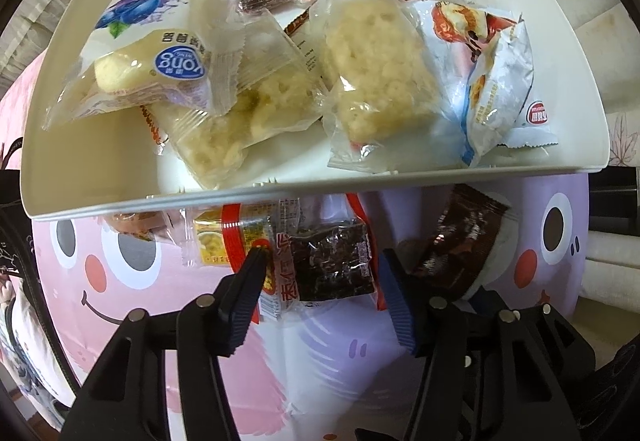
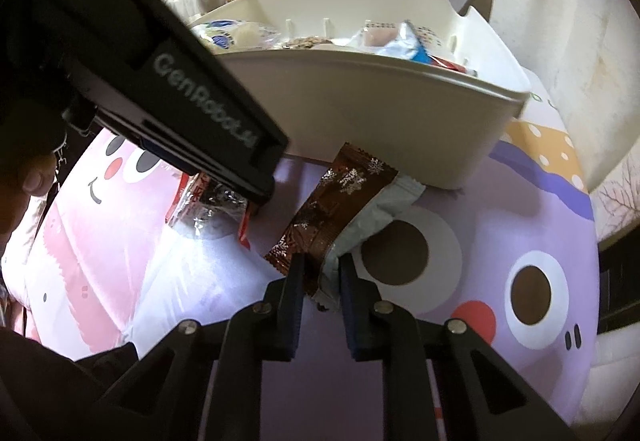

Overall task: Organize snacks
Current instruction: 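Grasp dark nut bag with left tool while right tool grasps brown chocolate packet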

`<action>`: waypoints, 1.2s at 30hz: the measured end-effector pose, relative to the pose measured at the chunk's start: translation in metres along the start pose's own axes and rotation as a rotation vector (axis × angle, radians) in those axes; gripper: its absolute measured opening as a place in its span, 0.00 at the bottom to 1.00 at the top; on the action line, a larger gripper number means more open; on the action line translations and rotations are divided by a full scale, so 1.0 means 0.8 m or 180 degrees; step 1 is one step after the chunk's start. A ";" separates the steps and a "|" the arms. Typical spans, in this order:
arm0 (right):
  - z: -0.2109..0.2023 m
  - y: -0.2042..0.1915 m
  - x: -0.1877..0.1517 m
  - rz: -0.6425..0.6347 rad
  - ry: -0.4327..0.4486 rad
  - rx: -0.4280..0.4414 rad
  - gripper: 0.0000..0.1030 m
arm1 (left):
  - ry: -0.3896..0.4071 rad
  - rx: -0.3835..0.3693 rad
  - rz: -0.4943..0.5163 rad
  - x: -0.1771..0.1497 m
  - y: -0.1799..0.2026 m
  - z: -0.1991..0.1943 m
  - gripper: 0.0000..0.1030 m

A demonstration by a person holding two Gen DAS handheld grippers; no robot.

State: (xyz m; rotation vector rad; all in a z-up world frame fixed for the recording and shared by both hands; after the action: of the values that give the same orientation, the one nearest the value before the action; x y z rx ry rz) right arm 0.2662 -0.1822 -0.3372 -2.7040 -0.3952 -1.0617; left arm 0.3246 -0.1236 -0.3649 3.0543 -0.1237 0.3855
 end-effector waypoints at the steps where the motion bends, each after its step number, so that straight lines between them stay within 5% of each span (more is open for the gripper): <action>1: -0.006 -0.002 -0.004 0.0016 -0.0008 -0.0013 0.16 | 0.0011 -0.0001 -0.0011 -0.002 -0.003 -0.003 0.47; 4: -0.014 0.006 -0.006 0.0049 -0.0017 -0.0045 0.16 | 0.0014 -0.0053 -0.0064 -0.006 -0.008 -0.006 0.40; 5: -0.018 0.008 -0.006 0.0051 -0.0017 -0.0056 0.16 | 0.0009 -0.0103 -0.0082 -0.008 -0.008 -0.007 0.23; 6: -0.020 0.008 -0.007 0.0051 -0.0016 -0.0063 0.16 | 0.0024 -0.0146 -0.0091 -0.012 -0.007 -0.009 0.20; 19: -0.036 -0.008 -0.009 0.0032 0.0021 -0.0055 0.14 | 0.0034 -0.0348 -0.0174 -0.058 -0.026 -0.027 0.05; 25: -0.044 -0.011 -0.009 0.0066 0.0017 -0.0014 0.10 | 0.0007 -0.0553 -0.0193 -0.068 -0.037 -0.042 0.06; 29: -0.044 -0.010 -0.009 0.0110 -0.0008 0.0007 0.09 | 0.0009 -0.0544 -0.0236 -0.074 -0.046 -0.048 0.26; 36: -0.044 0.000 -0.013 0.0368 -0.0057 0.0048 0.10 | -0.0035 -0.0590 -0.0281 -0.064 -0.061 -0.042 0.34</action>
State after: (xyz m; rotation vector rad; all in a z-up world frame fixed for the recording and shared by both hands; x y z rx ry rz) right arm 0.2370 -0.1941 -0.3191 -2.6885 -0.2453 -0.9994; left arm 0.2712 -0.0686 -0.3479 2.8676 -0.0230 0.3314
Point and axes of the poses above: each gripper's, at about its wrist camera, not at the fingertips, and z roughly the way its jaws point, y to its right, x to its top, the point moved 9 cm from there along z, roughly the way its jaws point, and after that the axes turned 13 degrees about y, right-handed, at the moved point
